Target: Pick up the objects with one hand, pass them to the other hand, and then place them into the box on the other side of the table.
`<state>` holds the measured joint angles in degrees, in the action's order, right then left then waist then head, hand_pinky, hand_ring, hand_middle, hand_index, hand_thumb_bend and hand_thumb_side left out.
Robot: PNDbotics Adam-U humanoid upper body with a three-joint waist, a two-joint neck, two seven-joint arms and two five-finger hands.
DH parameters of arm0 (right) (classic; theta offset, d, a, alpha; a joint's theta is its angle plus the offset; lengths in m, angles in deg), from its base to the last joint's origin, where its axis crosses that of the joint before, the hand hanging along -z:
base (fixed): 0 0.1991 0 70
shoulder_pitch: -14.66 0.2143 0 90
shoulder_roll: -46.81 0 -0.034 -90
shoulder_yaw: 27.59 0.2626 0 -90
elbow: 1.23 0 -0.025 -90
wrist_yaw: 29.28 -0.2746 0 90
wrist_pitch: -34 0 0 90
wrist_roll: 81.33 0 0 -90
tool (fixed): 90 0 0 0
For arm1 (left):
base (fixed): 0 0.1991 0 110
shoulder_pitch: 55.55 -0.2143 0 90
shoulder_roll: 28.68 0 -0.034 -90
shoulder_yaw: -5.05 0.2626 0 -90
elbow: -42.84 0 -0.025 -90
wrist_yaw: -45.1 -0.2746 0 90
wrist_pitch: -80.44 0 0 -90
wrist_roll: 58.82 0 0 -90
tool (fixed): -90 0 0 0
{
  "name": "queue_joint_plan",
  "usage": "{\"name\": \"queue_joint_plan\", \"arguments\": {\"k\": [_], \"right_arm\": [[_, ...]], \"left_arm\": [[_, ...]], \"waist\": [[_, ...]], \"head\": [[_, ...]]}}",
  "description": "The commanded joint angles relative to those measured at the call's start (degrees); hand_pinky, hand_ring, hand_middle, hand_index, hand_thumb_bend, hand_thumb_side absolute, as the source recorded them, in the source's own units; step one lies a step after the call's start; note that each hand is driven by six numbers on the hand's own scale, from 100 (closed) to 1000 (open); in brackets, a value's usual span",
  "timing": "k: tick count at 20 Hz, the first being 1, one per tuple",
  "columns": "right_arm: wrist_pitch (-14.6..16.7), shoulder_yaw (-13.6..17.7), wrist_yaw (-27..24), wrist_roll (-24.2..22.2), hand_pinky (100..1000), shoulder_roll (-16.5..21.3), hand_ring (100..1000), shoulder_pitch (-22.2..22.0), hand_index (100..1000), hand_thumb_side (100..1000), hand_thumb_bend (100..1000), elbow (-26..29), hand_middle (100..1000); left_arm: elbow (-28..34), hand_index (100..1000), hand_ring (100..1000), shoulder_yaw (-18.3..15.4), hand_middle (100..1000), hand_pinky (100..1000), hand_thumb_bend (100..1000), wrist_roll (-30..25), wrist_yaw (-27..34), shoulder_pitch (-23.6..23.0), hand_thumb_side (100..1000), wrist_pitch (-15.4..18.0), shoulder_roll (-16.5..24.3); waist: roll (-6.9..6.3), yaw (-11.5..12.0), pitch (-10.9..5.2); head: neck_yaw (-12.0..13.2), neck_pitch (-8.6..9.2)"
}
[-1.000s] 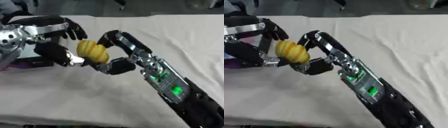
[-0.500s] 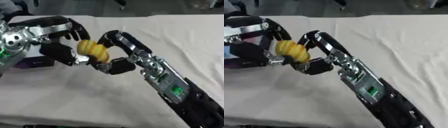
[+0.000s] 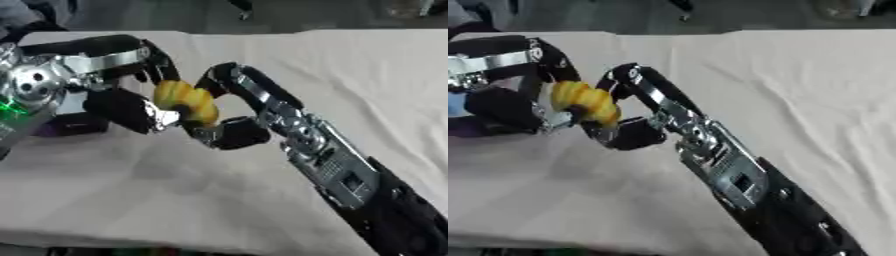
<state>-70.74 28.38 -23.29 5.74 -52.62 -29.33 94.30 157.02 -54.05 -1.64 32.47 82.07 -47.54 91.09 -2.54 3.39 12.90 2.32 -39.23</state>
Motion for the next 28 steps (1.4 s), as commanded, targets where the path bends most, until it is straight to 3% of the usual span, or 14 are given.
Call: {"name": "queue_joint_plan", "arguments": {"k": [1,2,7,10,15,28], "right_arm": [[0.0,0.4,-0.2,0.1,770,0.5,615,0.7,545,100,311,1.2,594],[0.0,0.3,-0.2,0.1,770,0.5,615,0.7,546,100,312,1.2,595],[-0.2,0.3,0.3,-0.6,769,0.6,619,0.4,557,100,319,1.0,600],[-0.2,0.3,0.6,-1.1,766,0.6,627,0.4,594,100,427,1.0,618],[-0.1,0.4,1.1,-1.4,768,0.8,652,0.3,653,227,508,1.3,671],[-0.6,0.7,2.8,-2.1,784,1.4,722,0.0,733,301,551,1.6,774]], "left_arm": [[0.4,584,722,-0.5,629,808,100,-6.5,0.6,1.0,215,-7.6,0.9],[0.4,559,710,-0.5,614,804,100,-6.2,0.7,1.0,152,-7.8,0.9],[0.4,504,682,-0.4,575,793,100,-4.4,1.8,0.7,151,-8.4,0.8],[0.4,464,651,-0.2,538,780,103,-3.8,2.3,0.6,135,-8.3,0.9],[0.4,393,607,-0.4,479,761,155,-2.5,2.6,0.3,121,-7.9,1.0],[0.4,333,587,-1.9,446,745,220,-1.3,3.1,-1.9,100,-6.7,3.0]], "waist": [[-0.17,0.1,-0.04],[-0.17,0.1,-0.02],[-0.13,0.0,0.09],[-0.14,0.0,0.13],[-0.1,-0.1,0.12],[-0.07,-0.3,0.04]], "head": [[0.0,0.0],[0.0,0.01],[0.1,-0.05],[0.0,-0.06],[0.1,-0.02],[0.2,-0.02]]}}
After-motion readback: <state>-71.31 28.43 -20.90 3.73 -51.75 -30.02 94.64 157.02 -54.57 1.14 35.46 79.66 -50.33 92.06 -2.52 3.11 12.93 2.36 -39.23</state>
